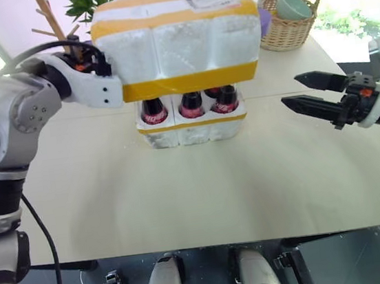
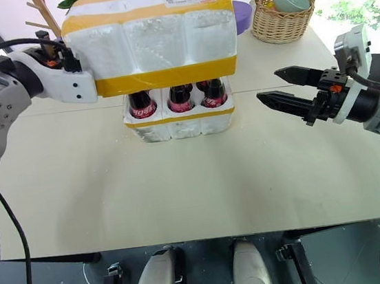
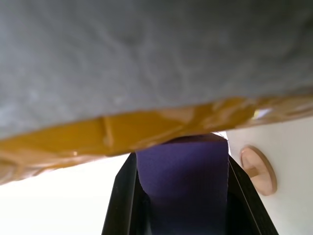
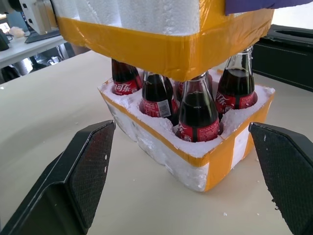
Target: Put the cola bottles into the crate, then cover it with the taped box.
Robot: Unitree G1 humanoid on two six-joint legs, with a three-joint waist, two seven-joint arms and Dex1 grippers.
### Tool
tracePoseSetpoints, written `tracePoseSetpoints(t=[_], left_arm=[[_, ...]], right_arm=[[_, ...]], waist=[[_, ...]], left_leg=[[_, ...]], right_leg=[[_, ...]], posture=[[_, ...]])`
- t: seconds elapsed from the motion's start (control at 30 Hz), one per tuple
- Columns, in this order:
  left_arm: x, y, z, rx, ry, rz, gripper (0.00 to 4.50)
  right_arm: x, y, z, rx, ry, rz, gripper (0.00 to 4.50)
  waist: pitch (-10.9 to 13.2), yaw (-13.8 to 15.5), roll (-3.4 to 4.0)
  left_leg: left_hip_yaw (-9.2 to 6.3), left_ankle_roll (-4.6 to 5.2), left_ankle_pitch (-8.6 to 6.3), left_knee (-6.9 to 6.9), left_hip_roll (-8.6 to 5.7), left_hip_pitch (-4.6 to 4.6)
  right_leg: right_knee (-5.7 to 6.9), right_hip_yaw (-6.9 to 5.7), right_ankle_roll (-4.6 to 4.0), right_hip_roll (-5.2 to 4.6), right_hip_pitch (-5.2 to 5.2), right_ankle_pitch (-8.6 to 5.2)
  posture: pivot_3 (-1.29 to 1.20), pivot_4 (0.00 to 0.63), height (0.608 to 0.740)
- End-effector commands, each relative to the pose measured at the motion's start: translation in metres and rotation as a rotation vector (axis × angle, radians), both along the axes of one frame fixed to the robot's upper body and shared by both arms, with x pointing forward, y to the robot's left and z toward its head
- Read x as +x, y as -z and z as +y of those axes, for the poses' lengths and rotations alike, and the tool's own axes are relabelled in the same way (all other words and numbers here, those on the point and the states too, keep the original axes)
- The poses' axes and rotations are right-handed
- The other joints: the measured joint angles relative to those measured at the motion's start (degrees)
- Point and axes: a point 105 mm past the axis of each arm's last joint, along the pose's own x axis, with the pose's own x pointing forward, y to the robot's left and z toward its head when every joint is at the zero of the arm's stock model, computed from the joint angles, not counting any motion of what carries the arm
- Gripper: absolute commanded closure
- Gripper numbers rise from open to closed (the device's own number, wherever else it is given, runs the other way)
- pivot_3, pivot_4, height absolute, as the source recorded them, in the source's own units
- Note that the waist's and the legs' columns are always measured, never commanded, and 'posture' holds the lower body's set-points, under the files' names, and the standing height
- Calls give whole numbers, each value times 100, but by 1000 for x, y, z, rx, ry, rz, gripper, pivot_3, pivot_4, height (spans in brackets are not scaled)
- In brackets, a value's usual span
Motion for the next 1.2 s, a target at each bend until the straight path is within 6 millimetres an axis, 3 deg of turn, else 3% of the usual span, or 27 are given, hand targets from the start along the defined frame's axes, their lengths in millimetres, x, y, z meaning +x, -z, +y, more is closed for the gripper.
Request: tracePoseSetpoints(t=[0.03,0.13,0.3,0.4,0.6,0.73,1.0,1.2], left_arm=[[-4,-49,6,-35,-24,-157,4090],[-4,-62,5,-48,-20,-189,4090],[-4,-62,4,-42,-11,-186,4090],[-6,-50,-1,-43,15,-142,4090],[-13,-1,-19,-56,77,-17,4090],[-10,12,-22,-2,71,-25,4090],[7,18,-4,142,-16,-83,4090],[13,6,4,66,-42,-105,4090]], right_arm=[[-5,-10,4,-13,-17,-53,0],[-5,-10,4,-14,-17,-52,0],[-5,-8,4,-9,-15,-49,0],[-5,-7,4,-6,-14,-47,0],[-5,-6,3,3,-12,-39,0],[-5,-7,2,16,-12,-33,0],[-5,-10,3,24,-16,-36,0],[-7,-6,1,26,-4,-31,0]], waist=[[4,3,-6],[4,0,-6],[4,-2,-6],[4,-2,-5],[5,6,-6],[5,9,-7],[5,0,-7],[5,0,-6]], left_leg=[[0,0,0,0,0,-2],[0,0,0,1,-1,-4],[0,4,-2,-1,0,-4],[1,4,-2,-1,0,-4],[1,4,-3,-1,0,-5],[0,4,-3,0,-1,-5],[0,4,-3,-1,0,-3],[0,5,-3,-2,0,-4]], right_leg=[[0,-1,0,0,-1,0],[-4,0,0,0,-1,0],[-5,-1,3,0,-2,-1],[-5,0,3,0,-2,-1],[-5,0,3,0,-1,-1],[-7,0,3,-1,1,-1],[-6,0,3,0,1,-1],[-6,-1,3,0,-1,-1]], posture=[[0,150,736],[0,150,736],[0,150,736],[0,150,736],[0,150,736],[0,150,736],[0,150,736],[0,150,736]])
